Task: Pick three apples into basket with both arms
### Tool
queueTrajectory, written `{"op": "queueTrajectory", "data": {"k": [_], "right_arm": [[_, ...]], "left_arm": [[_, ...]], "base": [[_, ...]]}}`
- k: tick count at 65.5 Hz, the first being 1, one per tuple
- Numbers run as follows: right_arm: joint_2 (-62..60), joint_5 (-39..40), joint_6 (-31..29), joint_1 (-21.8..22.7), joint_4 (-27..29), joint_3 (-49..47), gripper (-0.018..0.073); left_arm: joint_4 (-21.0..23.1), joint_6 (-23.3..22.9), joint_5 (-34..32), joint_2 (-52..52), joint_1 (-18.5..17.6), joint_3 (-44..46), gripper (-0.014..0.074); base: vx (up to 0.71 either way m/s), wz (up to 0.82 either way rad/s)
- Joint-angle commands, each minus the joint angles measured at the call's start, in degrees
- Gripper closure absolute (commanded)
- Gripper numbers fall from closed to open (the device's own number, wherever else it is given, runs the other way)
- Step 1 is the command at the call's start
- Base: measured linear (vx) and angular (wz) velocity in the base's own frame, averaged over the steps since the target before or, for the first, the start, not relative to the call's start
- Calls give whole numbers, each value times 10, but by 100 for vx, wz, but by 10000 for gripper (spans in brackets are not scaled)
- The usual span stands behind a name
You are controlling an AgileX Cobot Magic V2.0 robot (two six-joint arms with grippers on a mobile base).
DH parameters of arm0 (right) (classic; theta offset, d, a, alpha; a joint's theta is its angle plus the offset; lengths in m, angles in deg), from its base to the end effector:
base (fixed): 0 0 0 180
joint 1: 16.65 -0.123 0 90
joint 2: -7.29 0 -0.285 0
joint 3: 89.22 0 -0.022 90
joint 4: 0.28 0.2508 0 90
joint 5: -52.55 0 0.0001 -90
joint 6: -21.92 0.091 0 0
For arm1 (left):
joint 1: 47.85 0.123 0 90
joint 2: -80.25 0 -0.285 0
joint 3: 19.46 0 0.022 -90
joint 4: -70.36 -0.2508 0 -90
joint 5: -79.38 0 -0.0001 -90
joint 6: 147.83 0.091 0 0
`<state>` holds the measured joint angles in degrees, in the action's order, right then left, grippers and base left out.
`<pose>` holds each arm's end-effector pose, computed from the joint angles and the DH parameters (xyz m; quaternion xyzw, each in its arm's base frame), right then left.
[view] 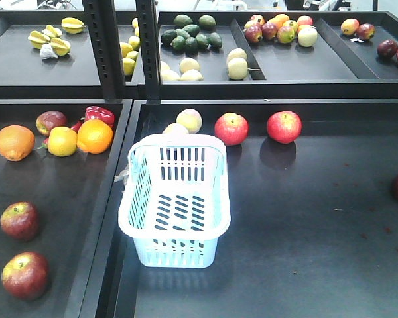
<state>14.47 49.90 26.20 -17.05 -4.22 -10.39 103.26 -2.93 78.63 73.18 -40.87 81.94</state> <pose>0.0569 0.0001 0.2001 0.0008 0.6988 0.0035 0.7154 0.0558 0.0074 0.2067 -0.4134 0.5347 -0.3721 0.6362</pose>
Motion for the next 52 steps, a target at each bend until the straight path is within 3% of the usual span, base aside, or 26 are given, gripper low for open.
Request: {"op": "queueTrajectory", "data": {"k": [1, 8, 18, 31, 44, 52], "right_arm": [[-6, 43, -5, 4, -4, 9, 564], [-6, 43, -5, 4, -4, 9, 564], [-6, 43, -5, 4, -4, 9, 564], [-6, 43, -5, 4, -4, 9, 564], [-6, 43, -5, 4, -4, 9, 564], [-6, 43, -5, 4, -4, 9, 564]], "left_arm": [[72, -53, -46, 9, -3, 4, 603], [123, -76, -32, 9, -3, 48, 603], [83, -40, -17, 9, -8, 166, 603], [-25, 131, 17, -24, -34, 327, 603], [-17, 311, 108, -130, -68, 436, 604], [20, 423, 161, -213, -91, 498, 604]], "base": [[0, 0], [0, 0], [0, 0], [0, 0], [0, 0], [0, 0]]}}
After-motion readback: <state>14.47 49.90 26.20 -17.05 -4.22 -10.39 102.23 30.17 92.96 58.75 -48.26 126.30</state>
